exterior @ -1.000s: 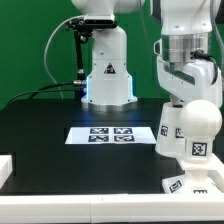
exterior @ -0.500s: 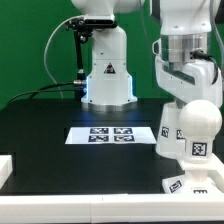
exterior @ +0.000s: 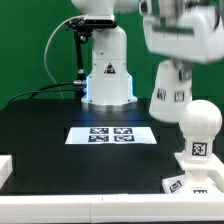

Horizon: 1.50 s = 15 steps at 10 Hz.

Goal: Assemble lamp

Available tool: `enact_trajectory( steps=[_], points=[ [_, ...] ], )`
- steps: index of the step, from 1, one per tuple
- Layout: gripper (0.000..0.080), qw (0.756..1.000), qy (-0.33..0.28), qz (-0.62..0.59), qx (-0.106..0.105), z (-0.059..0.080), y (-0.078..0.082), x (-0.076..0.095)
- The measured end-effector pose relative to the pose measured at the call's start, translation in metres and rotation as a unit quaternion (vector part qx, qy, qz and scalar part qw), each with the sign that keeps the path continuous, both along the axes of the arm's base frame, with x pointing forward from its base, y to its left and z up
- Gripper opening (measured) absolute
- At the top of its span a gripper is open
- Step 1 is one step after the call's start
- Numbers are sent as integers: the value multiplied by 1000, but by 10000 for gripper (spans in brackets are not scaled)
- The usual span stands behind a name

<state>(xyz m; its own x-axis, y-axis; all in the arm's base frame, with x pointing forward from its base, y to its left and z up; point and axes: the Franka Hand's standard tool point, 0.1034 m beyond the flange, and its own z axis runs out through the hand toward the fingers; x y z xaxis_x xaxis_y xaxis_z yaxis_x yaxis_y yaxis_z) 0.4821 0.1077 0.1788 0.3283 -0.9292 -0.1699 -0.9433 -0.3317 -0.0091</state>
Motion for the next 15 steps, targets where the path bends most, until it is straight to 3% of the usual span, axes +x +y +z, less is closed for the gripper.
enact_trajectory(
  steps=[4,5,6,7,9,13,15],
  points=[
    [42,1000,1,-2,-2,-3,0,0],
    [42,1000,-2,5,-16,2,-2,4],
    [42,998,-28,30,-54,24,-5,25],
    [42,994,-60,53,-80,41,-3,45],
    [42,990,-83,81,-77,49,0,56],
    [42,991,-83,81,-74,47,2,57],
    [42,990,-124,58,-45,60,10,86]
  ],
)
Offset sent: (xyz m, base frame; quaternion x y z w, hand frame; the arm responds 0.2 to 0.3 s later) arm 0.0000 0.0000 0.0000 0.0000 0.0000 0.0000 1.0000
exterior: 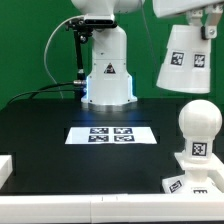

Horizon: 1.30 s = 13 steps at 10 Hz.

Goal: Assemble lamp

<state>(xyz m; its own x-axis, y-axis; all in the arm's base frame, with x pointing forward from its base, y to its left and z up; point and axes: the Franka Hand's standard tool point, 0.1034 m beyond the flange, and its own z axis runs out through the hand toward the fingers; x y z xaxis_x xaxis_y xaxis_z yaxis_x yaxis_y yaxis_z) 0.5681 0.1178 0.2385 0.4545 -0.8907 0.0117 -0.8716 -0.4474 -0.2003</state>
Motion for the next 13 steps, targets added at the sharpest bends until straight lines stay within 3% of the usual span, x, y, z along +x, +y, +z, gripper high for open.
enact_trajectory(
  steps=[2,4,5,7,9,11,13],
  points=[
    [42,1000,-27,-13,0,11,-1,35],
    [42,999,-22,-11,-27,19,3,62],
    [42,999,-26,-11,-27,19,4,65],
    [42,999,-26,-18,-31,-5,8,58],
    [42,999,-26,-29,-28,-17,23,53],
    [42,999,-20,-21,-43,-32,27,53],
    [42,999,-12,-18,-46,-38,28,53]
  ],
)
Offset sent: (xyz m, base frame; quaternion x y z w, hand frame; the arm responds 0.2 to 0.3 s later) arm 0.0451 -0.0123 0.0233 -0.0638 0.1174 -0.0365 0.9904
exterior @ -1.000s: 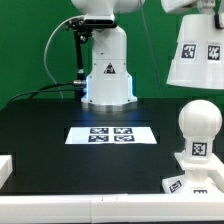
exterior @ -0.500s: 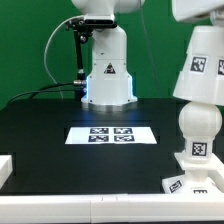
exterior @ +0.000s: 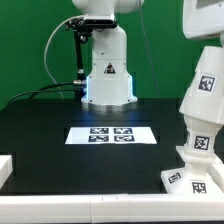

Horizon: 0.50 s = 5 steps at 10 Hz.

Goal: Assemble lamp

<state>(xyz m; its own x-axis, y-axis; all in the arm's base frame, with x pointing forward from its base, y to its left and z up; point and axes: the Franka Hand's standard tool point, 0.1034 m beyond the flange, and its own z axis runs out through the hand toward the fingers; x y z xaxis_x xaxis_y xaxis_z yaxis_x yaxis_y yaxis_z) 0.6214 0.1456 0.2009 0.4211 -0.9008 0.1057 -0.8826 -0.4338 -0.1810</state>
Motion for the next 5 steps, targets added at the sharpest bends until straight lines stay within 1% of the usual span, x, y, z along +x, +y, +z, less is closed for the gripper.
enact_trajectory(
  steps=[2,3,4,5],
  points=[
    [42,1000,1,0,0,-1,0,0],
    [220,1000,1,0,-1,-1,0,0],
    [357,1000,1,0,-1,-1,0,0],
    [357,1000,1,1,-1,-2,0,0]
  ],
)
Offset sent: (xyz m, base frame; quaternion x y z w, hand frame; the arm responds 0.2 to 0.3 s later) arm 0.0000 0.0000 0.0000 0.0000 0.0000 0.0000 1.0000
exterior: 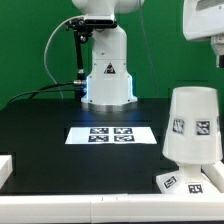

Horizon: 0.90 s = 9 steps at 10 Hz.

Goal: Assemble lamp

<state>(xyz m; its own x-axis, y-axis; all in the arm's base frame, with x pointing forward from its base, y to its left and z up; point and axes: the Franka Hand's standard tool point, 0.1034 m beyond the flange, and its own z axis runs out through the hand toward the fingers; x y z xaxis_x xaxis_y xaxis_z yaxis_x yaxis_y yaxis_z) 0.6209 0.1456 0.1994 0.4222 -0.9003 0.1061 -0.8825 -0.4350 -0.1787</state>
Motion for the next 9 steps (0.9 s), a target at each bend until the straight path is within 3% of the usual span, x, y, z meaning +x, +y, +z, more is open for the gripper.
enact_trajectory(
  steps=[1,2,4,6,9],
  points=[
    [557,1000,0,0,0,0,0,0],
    [654,1000,0,0,0,0,0,0],
    [692,1000,-1,31,1,7,-7,-2],
    [697,999,-4,44,14,22,-25,-8],
    [698,999,-3,41,14,22,-28,-9]
  ],
)
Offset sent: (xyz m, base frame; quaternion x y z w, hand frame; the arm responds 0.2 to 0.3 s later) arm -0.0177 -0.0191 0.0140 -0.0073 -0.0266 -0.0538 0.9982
